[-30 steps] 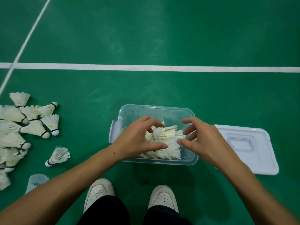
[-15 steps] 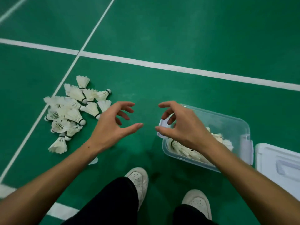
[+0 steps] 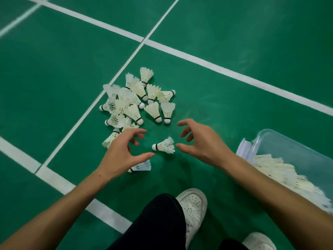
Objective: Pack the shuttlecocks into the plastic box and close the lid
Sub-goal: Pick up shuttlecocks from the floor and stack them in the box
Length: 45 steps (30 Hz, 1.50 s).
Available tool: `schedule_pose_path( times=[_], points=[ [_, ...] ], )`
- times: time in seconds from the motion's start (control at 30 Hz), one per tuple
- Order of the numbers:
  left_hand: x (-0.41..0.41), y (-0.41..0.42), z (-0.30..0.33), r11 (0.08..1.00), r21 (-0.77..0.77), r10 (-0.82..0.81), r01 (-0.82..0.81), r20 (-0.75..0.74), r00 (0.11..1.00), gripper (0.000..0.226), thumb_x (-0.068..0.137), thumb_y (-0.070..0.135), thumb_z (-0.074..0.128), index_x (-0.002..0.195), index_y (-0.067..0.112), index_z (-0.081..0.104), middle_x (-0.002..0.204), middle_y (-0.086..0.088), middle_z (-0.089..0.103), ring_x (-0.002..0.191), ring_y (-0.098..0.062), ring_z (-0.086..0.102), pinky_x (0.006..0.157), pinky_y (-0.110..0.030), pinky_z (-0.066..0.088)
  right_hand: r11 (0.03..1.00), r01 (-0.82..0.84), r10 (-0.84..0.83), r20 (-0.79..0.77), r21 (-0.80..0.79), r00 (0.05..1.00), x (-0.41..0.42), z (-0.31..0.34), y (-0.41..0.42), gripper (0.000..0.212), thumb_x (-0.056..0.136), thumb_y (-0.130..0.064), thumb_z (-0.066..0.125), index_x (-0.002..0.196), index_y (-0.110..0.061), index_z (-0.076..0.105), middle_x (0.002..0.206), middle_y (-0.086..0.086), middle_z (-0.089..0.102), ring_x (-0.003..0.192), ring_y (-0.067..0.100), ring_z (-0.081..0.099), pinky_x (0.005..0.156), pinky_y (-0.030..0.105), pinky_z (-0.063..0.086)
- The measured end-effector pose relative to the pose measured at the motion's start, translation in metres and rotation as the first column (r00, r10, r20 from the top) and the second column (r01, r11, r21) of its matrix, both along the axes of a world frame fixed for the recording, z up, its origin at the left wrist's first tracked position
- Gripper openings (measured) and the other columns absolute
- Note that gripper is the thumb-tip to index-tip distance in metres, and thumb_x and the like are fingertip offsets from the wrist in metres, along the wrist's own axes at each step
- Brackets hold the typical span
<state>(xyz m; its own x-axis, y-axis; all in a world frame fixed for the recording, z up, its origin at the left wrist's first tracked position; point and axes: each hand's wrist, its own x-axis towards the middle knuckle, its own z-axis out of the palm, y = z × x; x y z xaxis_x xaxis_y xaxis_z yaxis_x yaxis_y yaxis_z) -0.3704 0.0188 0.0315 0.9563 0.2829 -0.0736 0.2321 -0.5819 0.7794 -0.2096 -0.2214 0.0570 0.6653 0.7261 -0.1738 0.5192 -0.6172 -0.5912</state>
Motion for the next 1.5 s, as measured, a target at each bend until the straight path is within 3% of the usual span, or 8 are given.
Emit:
schedule_pose_path(
  times=[0.3, 0.5, 0.67, 0.87, 1.0, 1.17, 1.3, 1.5],
  points=[
    [-0.044, 0.002, -0.058, 0.95, 0.271, -0.074, 0.153, -0.279, 0.958, 0.099, 0.069, 0.079, 0.078, 0.153, 0.04, 0.04, 0.136, 0.016, 0.049, 0.125, -0.006, 0.049, 0.102, -0.03, 0.048, 0.982, 0.007, -0.013, -0.033, -0.19, 0.999, -0.02, -0.052, 0.05, 0.077, 0.09, -0.047, 0.076, 0.151, -0.025, 0.035, 0.121, 0.001, 0.069, 0.114, 0.028, 0.064, 0.089, 0.049, 0.056],
    [-0.049, -0.002, -0.069, 0.972, 0.139, 0.213, -0.187, -0.199, 0.957, 0.07, 0.086, 0.046, 0.083, 0.144, 0.028, 0.049, 0.103, 0.014, 0.066, 0.097, -0.007, 0.064, 0.087, -0.04, 0.059, 0.987, 0.047, -0.047, 0.008, -0.153, 0.999, -0.024, -0.068, 0.06, 0.062, 0.097, -0.03, 0.07, 0.15, -0.028, 0.036, 0.107, -0.001, 0.074, 0.101, 0.028, 0.068, 0.072, 0.041, 0.052],
    [-0.05, 0.009, -0.059, 0.929, 0.142, 0.354, -0.341, -0.074, 0.932, 0.066, 0.086, 0.026, 0.086, 0.143, 0.029, 0.054, 0.101, 0.012, 0.065, 0.088, -0.003, 0.066, 0.081, -0.034, 0.06, 0.992, 0.045, -0.044, 0.01, -0.116, 0.999, -0.021, -0.068, 0.056, 0.058, 0.099, -0.029, 0.068, 0.148, -0.03, 0.038, 0.111, -0.003, 0.076, 0.102, 0.028, 0.068, 0.069, 0.039, 0.048],
    [-0.045, 0.018, -0.065, 0.876, 0.151, 0.475, -0.457, -0.118, 0.872, 0.067, 0.087, 0.023, 0.087, 0.146, 0.035, 0.058, 0.129, -0.001, 0.042, 0.08, -0.011, 0.066, 0.091, -0.034, 0.057, 0.992, 0.046, -0.044, 0.022, -0.114, 0.999, -0.019, -0.063, 0.049, 0.056, 0.099, -0.031, 0.067, 0.147, -0.03, 0.039, 0.113, -0.003, 0.075, 0.104, 0.028, 0.068, 0.076, 0.043, 0.056],
    [-0.032, 0.023, -0.065, 0.86, 0.211, 0.499, -0.465, -0.154, 0.853, 0.066, 0.087, 0.036, 0.085, 0.147, 0.028, 0.056, 0.144, -0.004, 0.049, 0.073, -0.009, 0.069, 0.092, -0.041, 0.058, 0.992, 0.042, -0.039, 0.029, -0.118, 0.999, -0.019, -0.058, 0.045, 0.056, 0.099, -0.031, 0.067, 0.148, -0.03, 0.039, 0.116, -0.002, 0.075, 0.106, 0.029, 0.068, 0.078, 0.044, 0.056],
    [-0.021, 0.032, -0.07, 0.82, 0.275, 0.553, -0.502, -0.155, 0.819, 0.067, 0.083, 0.044, 0.082, 0.143, 0.029, 0.057, 0.117, -0.004, 0.075, 0.1, -0.026, 0.073, 0.09, -0.05, 0.06, 0.995, 0.045, -0.043, 0.026, -0.087, 0.999, -0.02, -0.05, 0.038, 0.056, 0.1, -0.03, 0.067, 0.148, -0.03, 0.039, 0.117, -0.003, 0.075, 0.105, 0.028, 0.068, 0.076, 0.043, 0.055],
    [-0.018, 0.031, -0.056, 0.78, 0.204, 0.619, -0.592, -0.108, 0.778, 0.054, 0.086, 0.022, 0.086, 0.136, 0.016, 0.068, 0.087, -0.004, 0.073, 0.073, -0.012, 0.068, 0.088, -0.037, 0.058, 0.997, 0.071, -0.071, -0.001, -0.028, 0.997, -0.02, -0.038, 0.021, 0.055, 0.098, -0.03, 0.068, 0.146, -0.031, 0.04, 0.114, -0.007, 0.074, 0.102, 0.027, 0.068, 0.078, 0.047, 0.058],
    [-0.029, 0.0, 0.002, 0.794, 0.099, 0.6, -0.6, 0.025, 0.799, 0.027, 0.088, 0.026, 0.084, 0.114, 0.024, 0.077, 0.065, -0.006, 0.065, 0.055, -0.009, 0.055, 0.056, -0.008, 0.044, 0.971, 0.179, -0.169, -0.073, 0.158, 0.983, -0.018, -0.009, -0.026, 0.053, 0.095, -0.028, 0.072, 0.142, -0.031, 0.048, 0.098, -0.014, 0.068, 0.09, 0.018, 0.068, 0.078, 0.05, 0.058]
  ],
)
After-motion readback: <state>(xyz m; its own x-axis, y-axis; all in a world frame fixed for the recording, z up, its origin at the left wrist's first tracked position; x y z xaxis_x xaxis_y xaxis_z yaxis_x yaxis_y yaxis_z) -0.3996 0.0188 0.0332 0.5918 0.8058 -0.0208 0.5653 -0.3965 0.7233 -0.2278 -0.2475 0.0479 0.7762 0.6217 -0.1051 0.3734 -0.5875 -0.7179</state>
